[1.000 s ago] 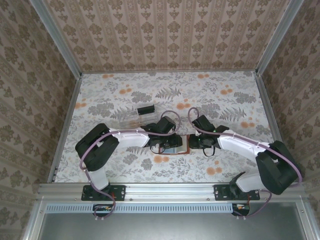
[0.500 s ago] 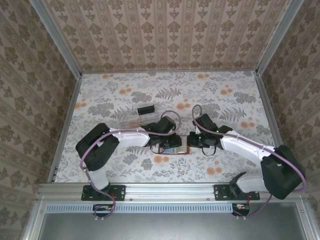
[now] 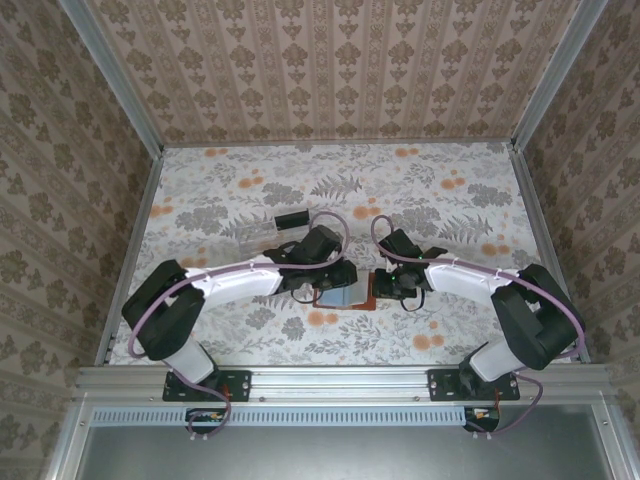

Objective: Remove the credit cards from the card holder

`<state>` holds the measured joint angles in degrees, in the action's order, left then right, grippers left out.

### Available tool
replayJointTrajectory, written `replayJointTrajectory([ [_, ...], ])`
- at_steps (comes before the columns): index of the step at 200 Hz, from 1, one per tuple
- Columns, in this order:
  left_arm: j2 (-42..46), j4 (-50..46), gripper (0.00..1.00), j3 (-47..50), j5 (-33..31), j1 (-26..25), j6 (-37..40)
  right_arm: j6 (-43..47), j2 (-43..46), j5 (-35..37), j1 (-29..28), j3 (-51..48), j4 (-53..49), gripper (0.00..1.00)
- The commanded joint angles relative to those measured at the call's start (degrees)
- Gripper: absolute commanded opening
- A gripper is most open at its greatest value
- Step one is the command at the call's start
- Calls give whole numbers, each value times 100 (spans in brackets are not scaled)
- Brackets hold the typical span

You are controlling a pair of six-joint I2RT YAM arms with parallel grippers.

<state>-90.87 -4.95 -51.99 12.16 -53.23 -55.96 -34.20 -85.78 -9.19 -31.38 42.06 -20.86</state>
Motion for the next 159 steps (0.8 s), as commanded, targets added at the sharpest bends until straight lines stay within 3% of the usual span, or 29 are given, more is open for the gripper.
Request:
replayJointTrajectory([
  [1,120,-308,28,265,-172,93,-37,171,-63,198,17,143,-137,24],
  [114,527,-542,28,779,-465,281,-64,303,-30,321,17,295,-358,23],
  [147,614,-496,29,935,-545,328,-99,298,324,424,9,464,-683,26],
  [159,577,-432,29,954,-522,333,-108,286,430,418,9,528,-788,32],
])
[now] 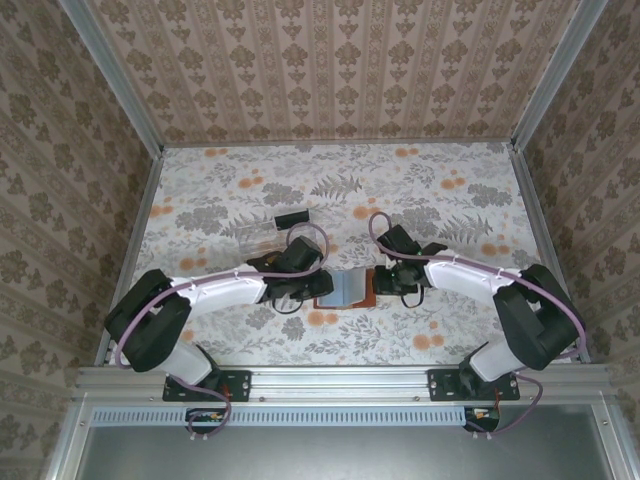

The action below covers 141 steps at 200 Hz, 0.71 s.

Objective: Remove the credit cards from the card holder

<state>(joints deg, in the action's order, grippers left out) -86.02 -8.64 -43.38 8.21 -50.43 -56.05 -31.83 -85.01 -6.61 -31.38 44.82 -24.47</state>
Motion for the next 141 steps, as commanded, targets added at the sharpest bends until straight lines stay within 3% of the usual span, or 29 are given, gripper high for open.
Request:
replayJointTrajectory([
  [1,93,-56,29,93,-122,52,-99,43,367,160,4,263,-436,33],
  [5,87,-30,29,94,-107,52,-99,29,408,158,0,292,-467,43],
  [13,52,-4,29,87,-85,56,-98,-4,462,132,-13,337,-519,49],
  [52,28,133,29,147,-48,47,-125,-285,488,-165,-75,450,-451,73],
  [76,24,199,29,171,-4,49,-121,-332,258,-221,-156,507,-332,74],
  [141,24,205,37,198,-1,34,-116,-212,-316,-99,-273,495,-201,55],
])
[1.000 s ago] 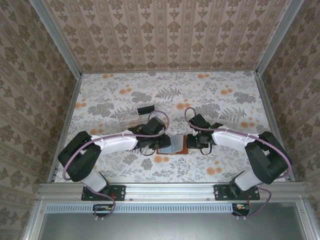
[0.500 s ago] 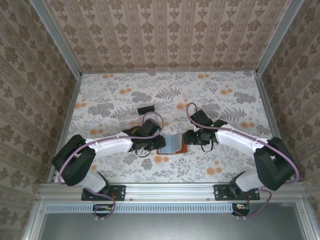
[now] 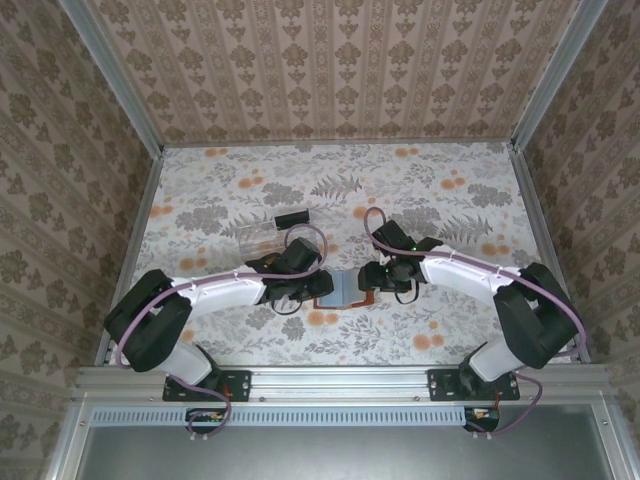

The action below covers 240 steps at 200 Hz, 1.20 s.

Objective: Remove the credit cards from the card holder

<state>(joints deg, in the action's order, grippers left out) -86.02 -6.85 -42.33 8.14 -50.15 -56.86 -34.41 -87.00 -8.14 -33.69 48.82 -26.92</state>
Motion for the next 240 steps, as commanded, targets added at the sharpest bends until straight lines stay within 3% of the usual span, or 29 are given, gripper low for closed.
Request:
replayJointTrajectory([
  [1,28,30,37,93,9,10,-36,52,-125,60,-41,98,45,55],
  [51,-53,86,36,102,28,15,-18,153,-291,144,-41,113,31,31],
  [75,-117,164,35,95,93,13,-4,156,-328,146,-50,116,33,24],
  [133,-306,113,33,23,142,15,-13,169,-343,136,-50,105,43,22],
  [177,-145,-79,34,58,-101,-3,-15,172,-366,120,-50,82,71,16],
  [240,-381,75,34,-20,149,-21,13,164,-440,89,-59,106,107,15],
])
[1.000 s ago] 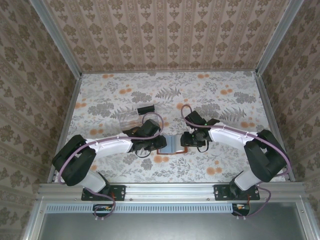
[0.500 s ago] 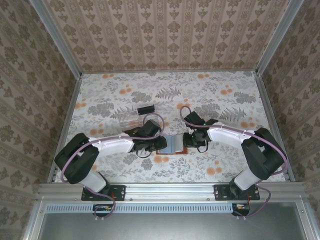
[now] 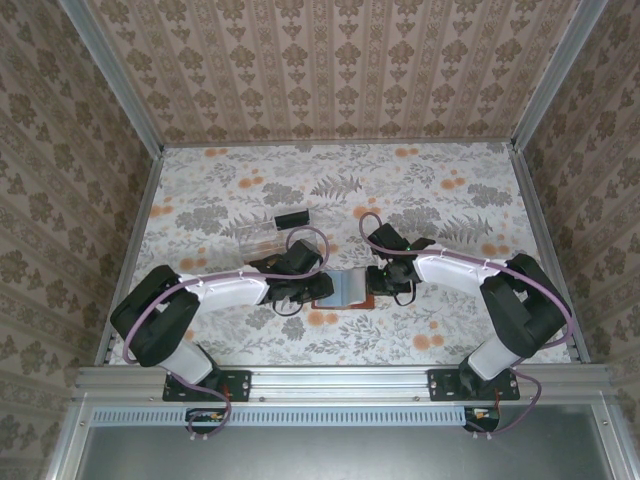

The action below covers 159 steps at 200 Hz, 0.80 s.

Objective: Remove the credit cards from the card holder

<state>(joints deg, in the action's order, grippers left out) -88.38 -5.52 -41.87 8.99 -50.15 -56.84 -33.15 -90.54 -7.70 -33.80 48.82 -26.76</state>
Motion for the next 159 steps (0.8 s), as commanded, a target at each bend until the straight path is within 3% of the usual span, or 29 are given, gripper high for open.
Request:
replayJointTrajectory([
  [1,-145,-61,34,-62,66,-21,9,37,-91,43,-48,108,92,15],
  [76,372,-450,34,-18,-363,-31,15,35,-131,26,-48,95,136,10],
  [159,-190,-207,33,-126,-53,-85,24,32,-142,26,-57,102,113,9],
])
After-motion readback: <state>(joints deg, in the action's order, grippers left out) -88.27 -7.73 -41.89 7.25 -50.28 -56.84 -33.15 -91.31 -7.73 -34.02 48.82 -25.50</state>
